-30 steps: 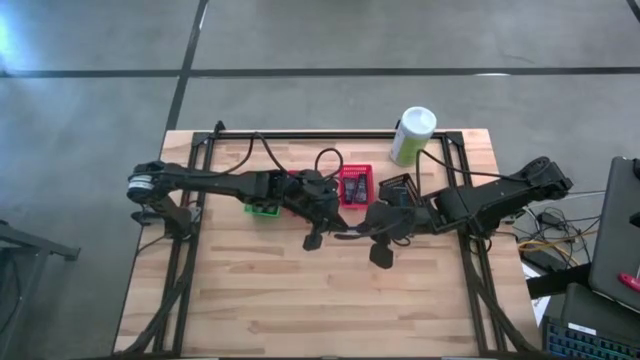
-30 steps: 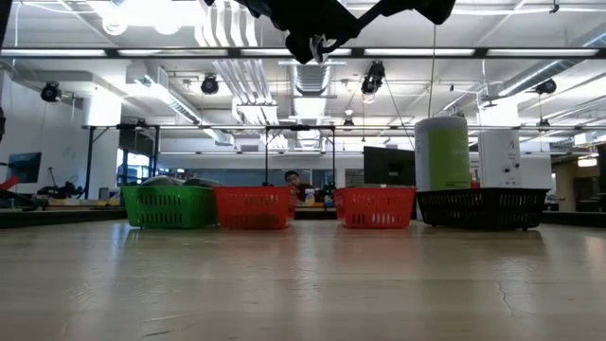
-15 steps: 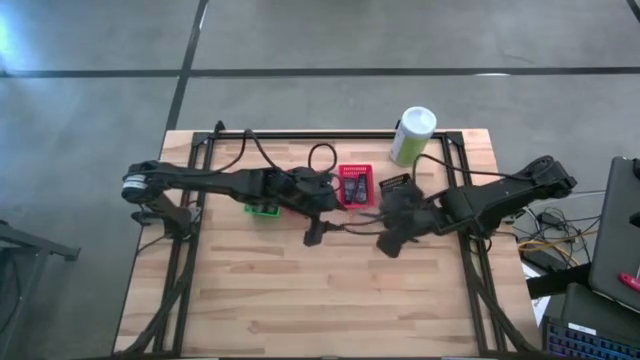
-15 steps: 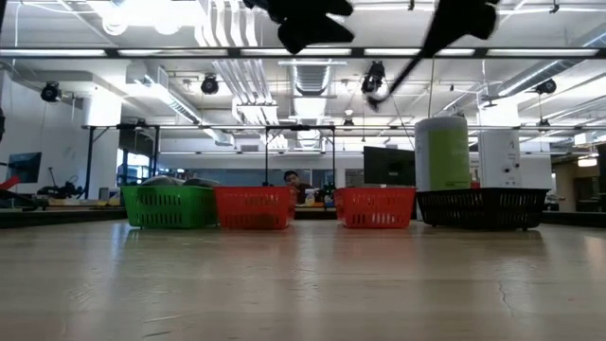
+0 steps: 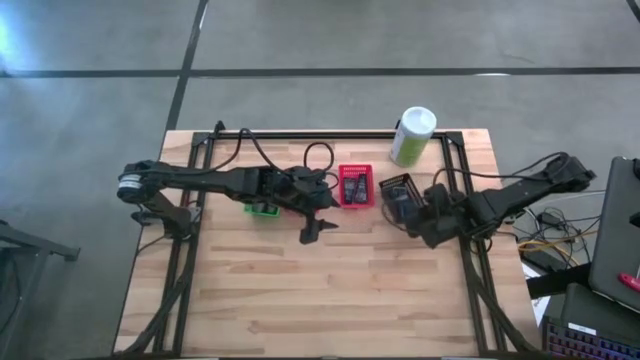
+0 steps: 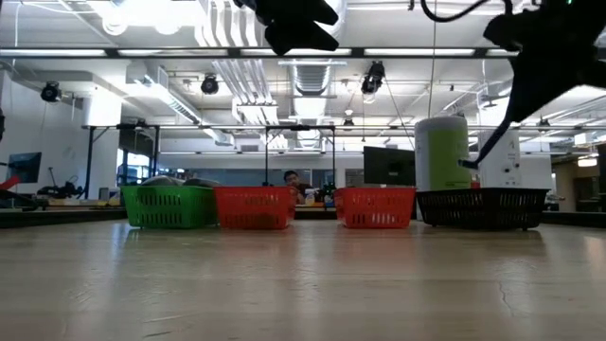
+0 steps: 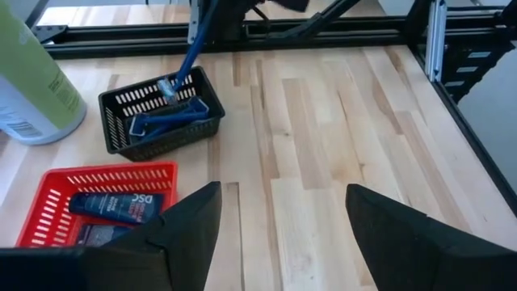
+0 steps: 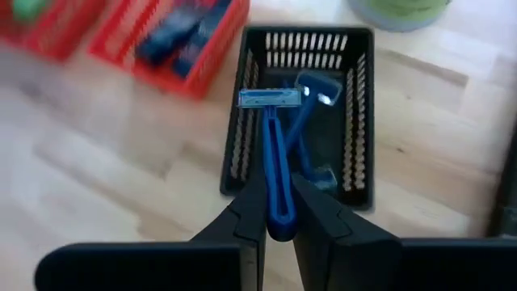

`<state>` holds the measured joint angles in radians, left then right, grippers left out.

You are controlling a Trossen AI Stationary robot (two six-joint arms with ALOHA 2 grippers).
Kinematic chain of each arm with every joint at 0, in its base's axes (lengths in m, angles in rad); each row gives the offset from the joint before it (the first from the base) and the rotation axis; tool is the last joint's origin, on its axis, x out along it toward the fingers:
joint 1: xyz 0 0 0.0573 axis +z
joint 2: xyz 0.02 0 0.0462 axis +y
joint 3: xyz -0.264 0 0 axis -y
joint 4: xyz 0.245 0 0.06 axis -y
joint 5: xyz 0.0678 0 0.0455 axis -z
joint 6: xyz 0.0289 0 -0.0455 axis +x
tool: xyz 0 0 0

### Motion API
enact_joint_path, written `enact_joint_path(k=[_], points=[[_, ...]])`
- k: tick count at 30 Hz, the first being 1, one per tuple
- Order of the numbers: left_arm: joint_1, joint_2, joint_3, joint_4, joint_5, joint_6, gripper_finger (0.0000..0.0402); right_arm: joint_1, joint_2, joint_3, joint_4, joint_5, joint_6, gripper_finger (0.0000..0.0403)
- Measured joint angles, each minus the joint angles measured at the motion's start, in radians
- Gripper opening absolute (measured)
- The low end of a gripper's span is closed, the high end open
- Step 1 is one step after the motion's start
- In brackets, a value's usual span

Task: Pick & Place Travel size toiletries
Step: Put the blue shaver into the black bin, then return to Home Position

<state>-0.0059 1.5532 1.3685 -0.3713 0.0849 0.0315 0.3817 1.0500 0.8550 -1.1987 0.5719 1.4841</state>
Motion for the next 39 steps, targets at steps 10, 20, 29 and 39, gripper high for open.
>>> enact_joint_path(k=[10, 20, 29, 39], points=[[0.0, 0.0, 0.0, -0.005, -0.028, 0.015, 0.0268, -0.124, -0.054, -0.175, 0.11, 0.085, -0.002, 0.0034], [0.001, 0.0, 0.0, -0.005, -0.061, 0.031, 0.0268, -0.231, -0.051, -0.314, 0.352, 0.083, -0.095, 0.0038], [0.001, 0.0, 0.0, -0.004, -0.069, 0.031, 0.0266, -0.253, -0.052, -0.32, 0.358, 0.089, -0.133, 0.0128], [0.002, 0.0, 0.0, -0.004, -0.072, 0.024, 0.0266, -0.249, -0.066, -0.246, 0.337, -0.028, -0.22, 0.0254]])
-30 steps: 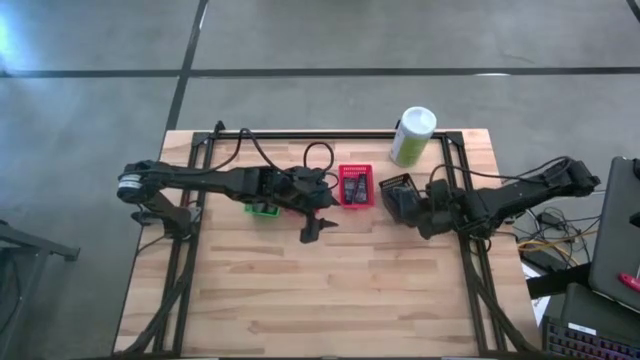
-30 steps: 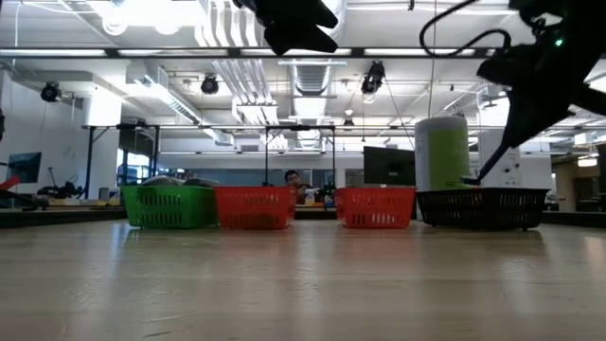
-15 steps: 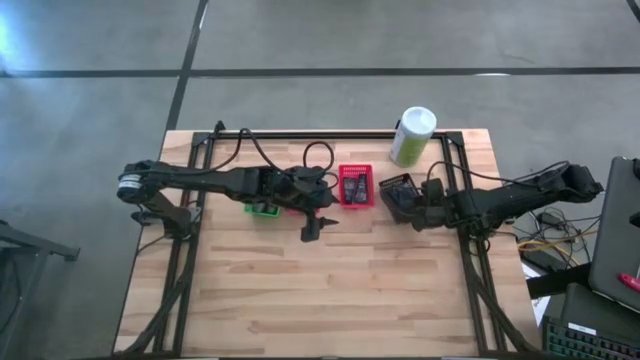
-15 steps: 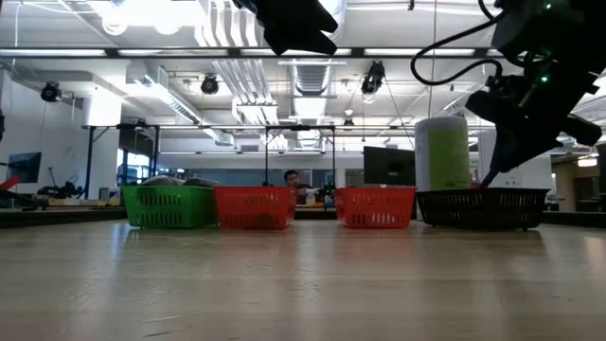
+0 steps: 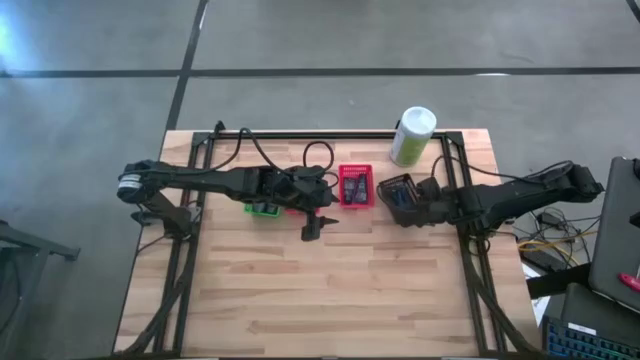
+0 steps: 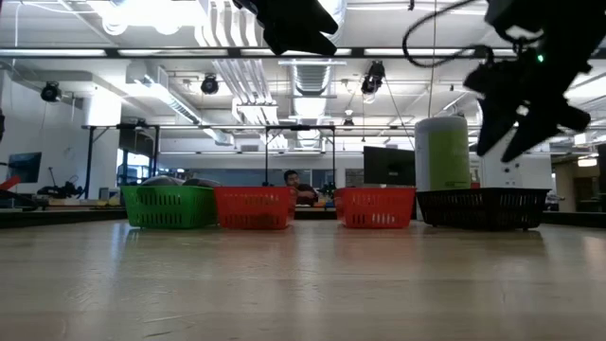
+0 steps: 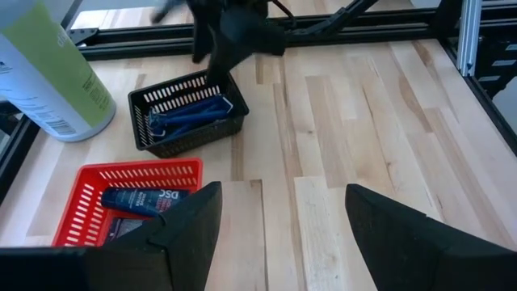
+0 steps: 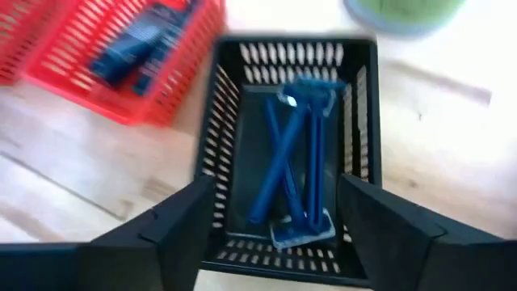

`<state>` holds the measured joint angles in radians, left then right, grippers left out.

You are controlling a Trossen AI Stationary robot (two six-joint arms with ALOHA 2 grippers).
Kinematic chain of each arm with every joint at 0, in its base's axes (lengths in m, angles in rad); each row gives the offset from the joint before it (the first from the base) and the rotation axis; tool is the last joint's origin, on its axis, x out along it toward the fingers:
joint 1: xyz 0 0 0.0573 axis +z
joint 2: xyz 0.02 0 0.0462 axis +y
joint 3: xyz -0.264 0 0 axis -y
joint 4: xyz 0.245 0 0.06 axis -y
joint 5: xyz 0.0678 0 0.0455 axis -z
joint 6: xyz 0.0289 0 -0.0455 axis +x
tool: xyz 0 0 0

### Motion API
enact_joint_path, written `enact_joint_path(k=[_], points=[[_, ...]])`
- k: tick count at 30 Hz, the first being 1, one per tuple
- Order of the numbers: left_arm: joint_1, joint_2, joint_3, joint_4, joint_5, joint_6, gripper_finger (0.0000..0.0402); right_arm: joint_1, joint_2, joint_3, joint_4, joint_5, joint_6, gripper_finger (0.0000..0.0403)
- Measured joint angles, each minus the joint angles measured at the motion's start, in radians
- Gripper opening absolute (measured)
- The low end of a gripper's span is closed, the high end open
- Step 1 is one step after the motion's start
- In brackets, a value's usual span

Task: Pick & Place Travel size toiletries
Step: Return to Home Position

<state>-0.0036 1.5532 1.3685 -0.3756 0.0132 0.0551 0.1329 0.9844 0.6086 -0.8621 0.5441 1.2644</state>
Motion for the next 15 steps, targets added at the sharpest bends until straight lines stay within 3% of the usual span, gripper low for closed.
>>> enact_joint_path(k=[9, 13, 15], points=[[0.0, -0.004, 0.0, -0.002, -0.016, -0.002, 0.0266, 0.0, -0.002, 0.238, -0.105, 0.03, -0.264, 0.0299], [0.0, -0.022, 0.0, -0.021, -0.016, -0.086, 0.0266, 0.0, -0.002, 0.337, -0.109, 0.003, -0.414, 0.0314], [0.0, -0.037, 0.0, -0.041, -0.008, -0.137, 0.0266, 0.0, -0.001, 0.401, -0.131, -0.006, -0.411, 0.0321]])
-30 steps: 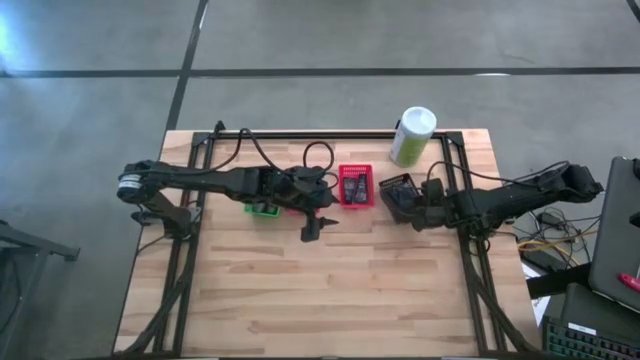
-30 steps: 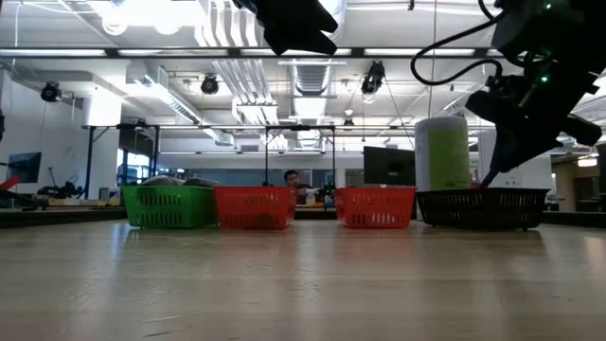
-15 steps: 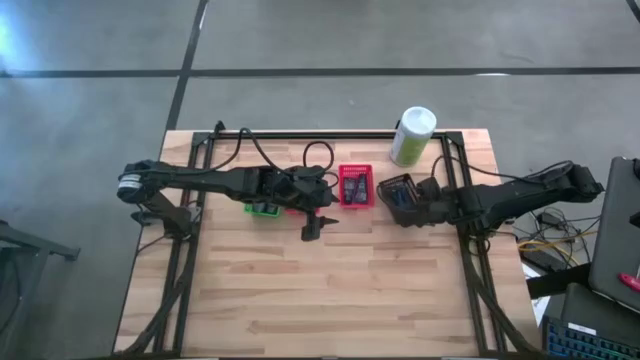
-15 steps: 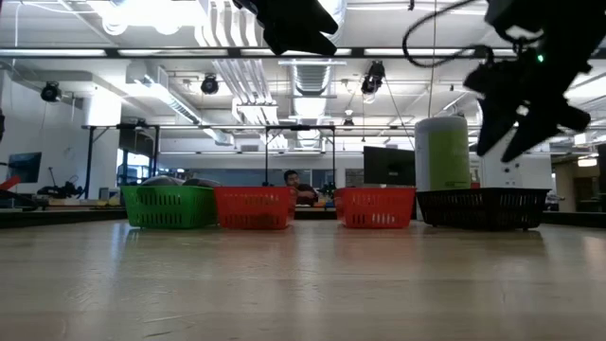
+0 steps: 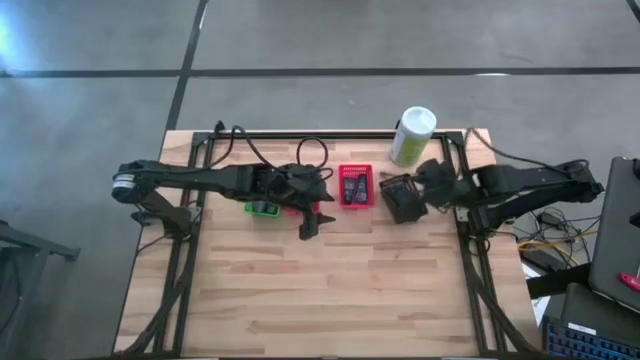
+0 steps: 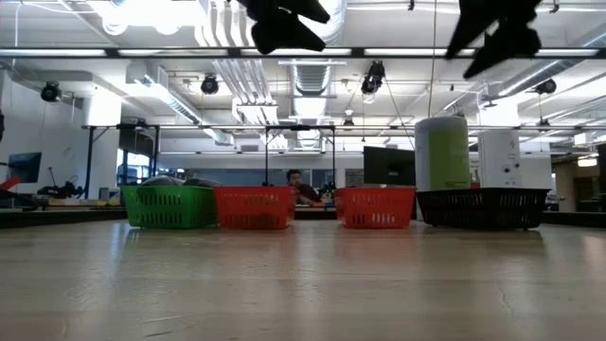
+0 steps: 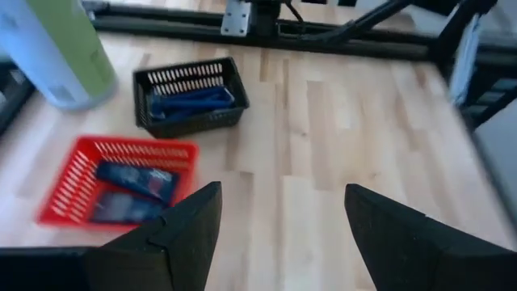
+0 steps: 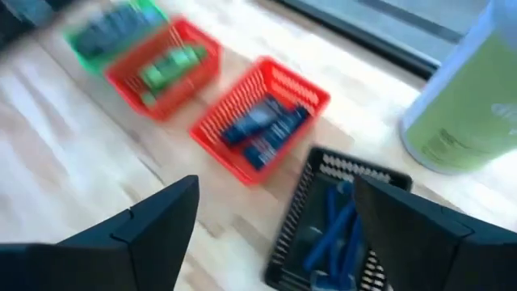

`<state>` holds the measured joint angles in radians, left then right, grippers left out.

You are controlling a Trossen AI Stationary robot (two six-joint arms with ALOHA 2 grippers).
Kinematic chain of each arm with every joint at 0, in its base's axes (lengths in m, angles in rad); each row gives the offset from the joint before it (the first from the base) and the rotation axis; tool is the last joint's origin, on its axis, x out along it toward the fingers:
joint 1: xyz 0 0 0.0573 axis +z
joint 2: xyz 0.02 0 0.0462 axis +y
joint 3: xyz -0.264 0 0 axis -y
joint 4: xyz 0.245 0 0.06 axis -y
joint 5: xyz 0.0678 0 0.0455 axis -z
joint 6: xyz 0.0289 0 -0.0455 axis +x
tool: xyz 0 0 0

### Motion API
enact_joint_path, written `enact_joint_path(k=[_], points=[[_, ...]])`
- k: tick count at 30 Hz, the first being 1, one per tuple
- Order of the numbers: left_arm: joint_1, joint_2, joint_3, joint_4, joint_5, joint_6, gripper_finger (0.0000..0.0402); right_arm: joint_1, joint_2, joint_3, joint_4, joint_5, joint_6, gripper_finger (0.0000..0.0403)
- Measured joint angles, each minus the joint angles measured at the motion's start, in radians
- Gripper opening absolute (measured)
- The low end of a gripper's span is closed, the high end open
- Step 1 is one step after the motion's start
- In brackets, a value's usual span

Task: Pick & Place Travel size toiletries
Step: Return to Home Position

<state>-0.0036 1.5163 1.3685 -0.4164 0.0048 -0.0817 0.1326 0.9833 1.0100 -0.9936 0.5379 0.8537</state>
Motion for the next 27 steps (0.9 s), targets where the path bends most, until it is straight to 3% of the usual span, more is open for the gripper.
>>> enact_joint_path(k=[3, 7, 11, 15, 20, 23, 27], points=[[0.0, -0.025, 0.0, -0.015, 0.04, -0.106, 0.0266, 0.0, -0.002, 0.093, -0.014, -0.019, -0.024, 0.0332], [-0.002, -0.057, 0.0, 0.025, 0.135, -0.115, 0.0266, 0.0, -0.006, 0.185, 0.032, -0.142, -0.194, 0.0347], [-0.003, -0.07, -0.011, 0.058, 0.172, -0.114, 0.0266, 0.0, -0.055, 0.156, 0.103, -0.23, -0.257, 0.0358], [-0.002, -0.068, -0.106, 0.204, 0.26, -0.144, 0.0266, 0.0, -0.164, -0.057, 0.286, -0.344, -0.233, 0.036], [-0.003, -0.068, -0.31, 0.616, 0.35, -0.286, 0.0266, 0.0, -0.338, -0.396, 0.681, -0.52, -0.197, 0.0349], [-0.002, -0.073, -0.428, 0.827, 0.347, -0.362, 0.0266, 0.0, -0.442, -0.557, 0.875, -0.547, -0.204, 0.0339], [0.003, -0.114, -0.573, 1.022, 0.346, -0.4, 0.0266, -0.003, -0.597, -0.71, 0.93, -0.538, -0.202, 0.0326]])
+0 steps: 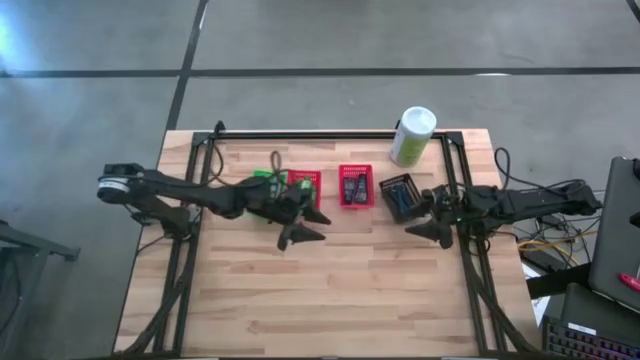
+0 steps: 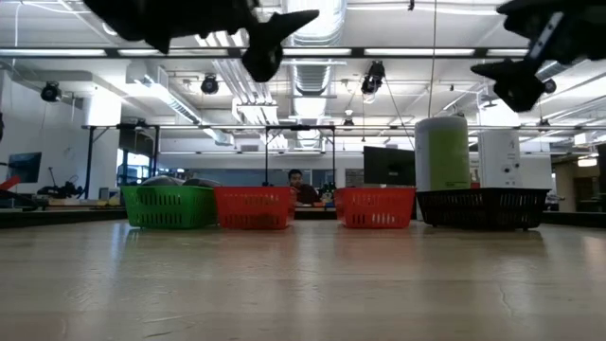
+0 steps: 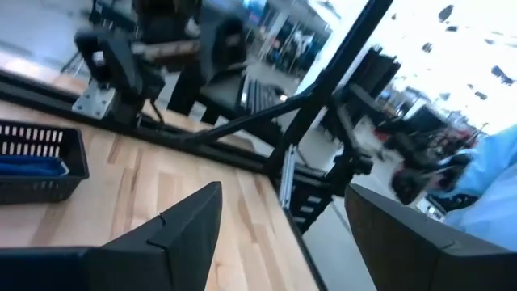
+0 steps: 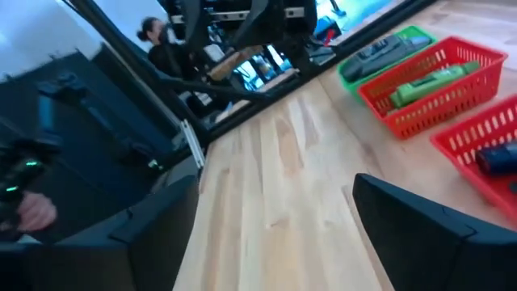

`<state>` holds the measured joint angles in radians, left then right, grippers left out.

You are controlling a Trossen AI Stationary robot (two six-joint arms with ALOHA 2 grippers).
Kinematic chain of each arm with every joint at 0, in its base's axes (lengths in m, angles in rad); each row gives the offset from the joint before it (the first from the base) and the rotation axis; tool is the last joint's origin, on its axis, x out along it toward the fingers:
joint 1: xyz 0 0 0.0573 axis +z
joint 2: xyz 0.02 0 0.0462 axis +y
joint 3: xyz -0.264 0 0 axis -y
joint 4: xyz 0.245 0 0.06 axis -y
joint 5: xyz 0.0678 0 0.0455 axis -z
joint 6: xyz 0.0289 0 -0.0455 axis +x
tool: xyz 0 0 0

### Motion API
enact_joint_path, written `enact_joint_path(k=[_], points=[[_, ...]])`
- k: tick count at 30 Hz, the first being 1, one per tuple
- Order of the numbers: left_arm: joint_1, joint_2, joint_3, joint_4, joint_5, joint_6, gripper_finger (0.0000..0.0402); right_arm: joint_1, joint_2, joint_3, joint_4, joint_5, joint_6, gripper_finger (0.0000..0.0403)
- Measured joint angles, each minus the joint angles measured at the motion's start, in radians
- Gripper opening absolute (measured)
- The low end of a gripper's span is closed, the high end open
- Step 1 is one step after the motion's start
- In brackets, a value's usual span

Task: Pick & Place Travel size toiletries
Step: Return to Home Position

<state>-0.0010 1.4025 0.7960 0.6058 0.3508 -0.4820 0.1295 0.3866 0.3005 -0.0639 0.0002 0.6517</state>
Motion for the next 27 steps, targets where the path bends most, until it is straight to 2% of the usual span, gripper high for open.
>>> enact_joint_path(k=[3, 10, 16, 27], points=[[0.01, -0.056, -0.107, 0.11, -0.038, 0.002, 0.0266, 0.001, -0.126, -0.089, 0.003, -0.001, 0.019, 0.0317], [0.026, -0.219, -0.35, 0.321, -0.289, 0.047, 0.0266, 0.0, -0.386, -0.233, 0.009, 0.001, -0.019, 0.0297], [0.026, -0.378, -0.492, 0.352, -0.306, 0.0, 0.0266, -0.002, -0.356, -0.278, 0.04, 0.004, -0.035, 0.0282], [0.026, -0.611, -0.63, 0.344, -0.257, 0.003, 0.0266, -0.003, -0.269, -0.278, 0.04, 0.002, -0.034, 0.0256]])
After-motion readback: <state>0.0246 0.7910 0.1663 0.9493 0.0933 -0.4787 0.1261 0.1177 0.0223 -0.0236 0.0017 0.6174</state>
